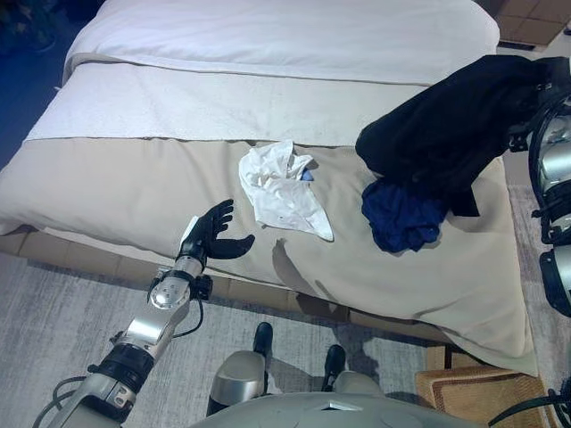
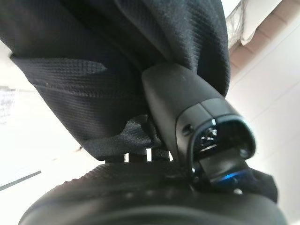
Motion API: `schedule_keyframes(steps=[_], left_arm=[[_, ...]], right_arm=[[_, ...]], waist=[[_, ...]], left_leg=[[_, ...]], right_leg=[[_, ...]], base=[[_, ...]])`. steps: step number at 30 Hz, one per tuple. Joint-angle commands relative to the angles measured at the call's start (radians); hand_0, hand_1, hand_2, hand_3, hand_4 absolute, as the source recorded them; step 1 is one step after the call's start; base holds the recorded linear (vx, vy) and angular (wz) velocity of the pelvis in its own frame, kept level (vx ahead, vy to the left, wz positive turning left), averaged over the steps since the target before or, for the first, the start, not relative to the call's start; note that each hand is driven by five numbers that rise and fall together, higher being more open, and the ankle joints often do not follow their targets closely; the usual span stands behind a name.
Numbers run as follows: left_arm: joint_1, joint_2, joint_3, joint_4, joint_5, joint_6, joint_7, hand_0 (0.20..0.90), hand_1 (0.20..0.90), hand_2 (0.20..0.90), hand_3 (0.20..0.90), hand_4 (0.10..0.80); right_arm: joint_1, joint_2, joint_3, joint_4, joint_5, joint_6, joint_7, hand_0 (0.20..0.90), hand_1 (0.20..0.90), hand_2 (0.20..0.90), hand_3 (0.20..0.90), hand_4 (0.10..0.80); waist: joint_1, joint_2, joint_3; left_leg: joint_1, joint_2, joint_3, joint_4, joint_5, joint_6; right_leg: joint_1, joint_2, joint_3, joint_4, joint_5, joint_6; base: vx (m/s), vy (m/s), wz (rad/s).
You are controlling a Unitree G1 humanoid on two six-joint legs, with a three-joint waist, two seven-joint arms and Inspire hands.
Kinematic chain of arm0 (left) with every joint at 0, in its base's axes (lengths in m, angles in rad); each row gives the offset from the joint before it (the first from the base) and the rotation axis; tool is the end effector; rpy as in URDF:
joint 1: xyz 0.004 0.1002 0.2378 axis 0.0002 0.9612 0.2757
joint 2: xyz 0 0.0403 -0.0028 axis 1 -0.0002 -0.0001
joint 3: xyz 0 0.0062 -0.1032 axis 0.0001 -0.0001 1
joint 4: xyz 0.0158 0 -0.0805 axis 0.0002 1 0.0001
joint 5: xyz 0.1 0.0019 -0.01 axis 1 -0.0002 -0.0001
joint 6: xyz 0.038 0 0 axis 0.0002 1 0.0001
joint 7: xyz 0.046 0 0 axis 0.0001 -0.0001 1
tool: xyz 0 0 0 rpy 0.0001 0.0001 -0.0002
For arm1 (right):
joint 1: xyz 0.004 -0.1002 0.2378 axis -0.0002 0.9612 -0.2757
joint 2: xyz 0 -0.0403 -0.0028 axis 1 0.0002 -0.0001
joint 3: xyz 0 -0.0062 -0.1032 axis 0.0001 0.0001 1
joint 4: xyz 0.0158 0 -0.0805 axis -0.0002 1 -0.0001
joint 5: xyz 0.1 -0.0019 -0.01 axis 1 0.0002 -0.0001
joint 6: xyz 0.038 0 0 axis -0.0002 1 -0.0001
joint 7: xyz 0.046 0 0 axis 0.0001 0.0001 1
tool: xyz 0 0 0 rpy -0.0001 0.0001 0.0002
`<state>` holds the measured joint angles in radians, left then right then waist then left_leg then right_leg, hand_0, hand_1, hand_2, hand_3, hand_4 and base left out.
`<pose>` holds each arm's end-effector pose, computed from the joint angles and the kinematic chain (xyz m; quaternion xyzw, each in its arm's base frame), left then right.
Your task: Pick up the clothes from the bed and place them into the basket
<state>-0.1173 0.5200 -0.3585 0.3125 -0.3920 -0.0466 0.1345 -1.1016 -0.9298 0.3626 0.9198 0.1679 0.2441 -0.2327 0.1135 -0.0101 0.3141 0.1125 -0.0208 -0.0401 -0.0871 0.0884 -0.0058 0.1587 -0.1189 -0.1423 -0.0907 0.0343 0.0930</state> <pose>0.2115 0.2077 0.0131 0.1049 0.1291 -0.0373 0.9854 0.3230 -0.3234 0.2534 -0.3435 0.0065 -0.3129 0.8854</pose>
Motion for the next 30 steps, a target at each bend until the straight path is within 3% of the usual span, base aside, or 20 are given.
schedule_keyframes(steps=[1,6,19,30], left_arm=[[0.028,0.015,-0.055,0.034,0.034,-0.079,-0.016,0.900,0.900,0.900,0.900,0.800],[0.015,0.006,-0.070,0.095,0.036,-0.113,-0.028,0.900,0.900,0.900,0.900,0.800],[-0.037,-0.011,-0.101,0.147,0.067,-0.106,-0.046,0.900,0.900,0.900,0.900,0.800],[-0.050,-0.016,-0.107,0.162,0.077,-0.078,-0.058,0.900,0.900,0.900,0.900,0.800]], right_arm=[[-0.177,-0.147,0.137,-0.111,-0.018,-0.096,-0.101,0.300,0.300,0.300,0.200,0.100],[-0.251,-0.206,0.174,-0.136,-0.018,-0.095,-0.112,0.300,0.300,0.300,0.200,0.100],[-0.301,-0.348,0.190,-0.176,0.026,-0.075,-0.090,0.300,0.300,0.300,0.200,0.100],[-0.113,-0.420,0.017,-0.279,0.034,-0.072,-0.076,0.300,0.300,0.300,0.200,0.100]], waist=[[-0.042,-0.032,-0.221],[-0.092,-0.031,-0.236],[-0.198,-0.034,-0.268],[-0.283,-0.014,-0.268]], left_leg=[[0.006,0.039,0.073,0.027,-0.111,-0.022],[0.025,0.043,0.107,0.013,-0.119,-0.024],[0.049,0.055,0.171,0.002,-0.132,-0.028],[0.062,0.067,0.238,0.008,-0.141,-0.033]], right_leg=[[-0.068,0.018,0.046,0.029,0.030,-0.011],[-0.075,0.030,0.097,0.017,0.040,-0.004],[-0.100,0.066,0.203,0.008,0.052,-0.001],[-0.124,0.087,0.266,0.007,0.062,0.004]], base=[[-0.049,0.036,-0.30],[-0.028,0.036,-0.33],[0.005,0.004,-0.27],[0.020,-0.034,-0.22]])
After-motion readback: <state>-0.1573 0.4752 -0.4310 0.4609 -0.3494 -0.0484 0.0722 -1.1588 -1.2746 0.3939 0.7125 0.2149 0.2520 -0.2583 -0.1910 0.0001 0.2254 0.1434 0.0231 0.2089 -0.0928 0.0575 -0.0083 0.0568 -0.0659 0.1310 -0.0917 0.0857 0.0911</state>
